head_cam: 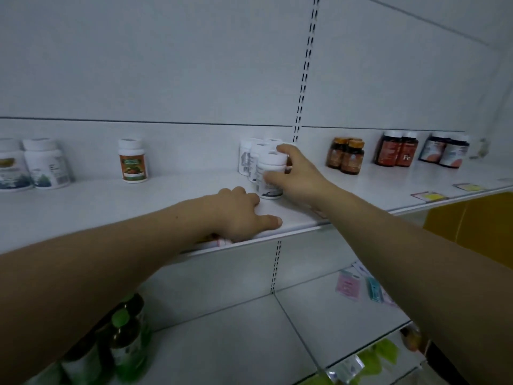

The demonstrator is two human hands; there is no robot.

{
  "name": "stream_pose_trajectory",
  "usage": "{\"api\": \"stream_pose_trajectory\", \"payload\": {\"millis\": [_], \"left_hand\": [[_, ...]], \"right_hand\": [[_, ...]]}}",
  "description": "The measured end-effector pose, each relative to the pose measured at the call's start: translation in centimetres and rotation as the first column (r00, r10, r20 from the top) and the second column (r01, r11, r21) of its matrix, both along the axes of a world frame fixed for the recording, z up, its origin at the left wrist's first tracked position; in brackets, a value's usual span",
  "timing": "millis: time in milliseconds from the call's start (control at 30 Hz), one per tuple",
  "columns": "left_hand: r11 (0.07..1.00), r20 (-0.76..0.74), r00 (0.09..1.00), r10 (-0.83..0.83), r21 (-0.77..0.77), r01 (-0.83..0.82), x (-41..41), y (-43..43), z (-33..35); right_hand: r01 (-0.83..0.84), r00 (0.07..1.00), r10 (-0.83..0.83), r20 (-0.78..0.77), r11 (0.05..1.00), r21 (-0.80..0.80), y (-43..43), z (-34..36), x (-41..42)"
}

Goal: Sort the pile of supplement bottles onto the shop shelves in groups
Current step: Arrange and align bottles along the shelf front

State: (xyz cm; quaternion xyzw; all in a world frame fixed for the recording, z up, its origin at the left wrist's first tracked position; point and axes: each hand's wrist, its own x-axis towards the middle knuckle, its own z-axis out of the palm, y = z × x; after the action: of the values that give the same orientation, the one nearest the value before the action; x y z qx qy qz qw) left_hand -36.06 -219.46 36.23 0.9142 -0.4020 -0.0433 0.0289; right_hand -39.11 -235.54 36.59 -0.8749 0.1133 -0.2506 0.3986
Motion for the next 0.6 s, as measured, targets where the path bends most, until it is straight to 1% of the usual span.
{"api": "stream_pose_trajectory", "payload": {"millis": [100,233,333,400,500,600], "left_hand": [[0.998,-0.029,0.998,0.062,-0.023,-0.063,-0.4,0.1,0.0],[0.977,-0.025,0.98,0.199,-0.072,-0.2,-1.1,0.3,0.0],[0.958,0.005,0.961,0.278,-0.076,-0.276,-2.5,-1.6,-0.5],[0.948,0.037,0.948,0.315,-0.067,-0.312,-3.1,-3.1,-0.9],[0.927,0.046,0.929,0.368,-0.101,-0.362,-3.4,-4.1,-1.3],[0.92,0.059,0.923,0.381,-0.125,-0.372,-3.5,-4.1,-1.6]], "right_hand": [[-0.083,0.996,0.082,-0.016,0.995,-0.059,-1.3,-0.3,0.8],[-0.123,0.992,0.118,-0.049,0.986,-0.111,-2.4,0.0,1.4],[-0.164,0.986,0.157,-0.061,0.975,-0.147,-3.2,0.2,1.4],[-0.183,0.983,0.177,-0.052,0.969,-0.164,-3.6,0.2,1.3],[-0.195,0.981,0.19,-0.047,0.955,-0.224,-3.9,0.2,1.1],[-0.197,0.98,0.193,-0.044,0.948,-0.25,-4.2,0.1,1.0]]}}
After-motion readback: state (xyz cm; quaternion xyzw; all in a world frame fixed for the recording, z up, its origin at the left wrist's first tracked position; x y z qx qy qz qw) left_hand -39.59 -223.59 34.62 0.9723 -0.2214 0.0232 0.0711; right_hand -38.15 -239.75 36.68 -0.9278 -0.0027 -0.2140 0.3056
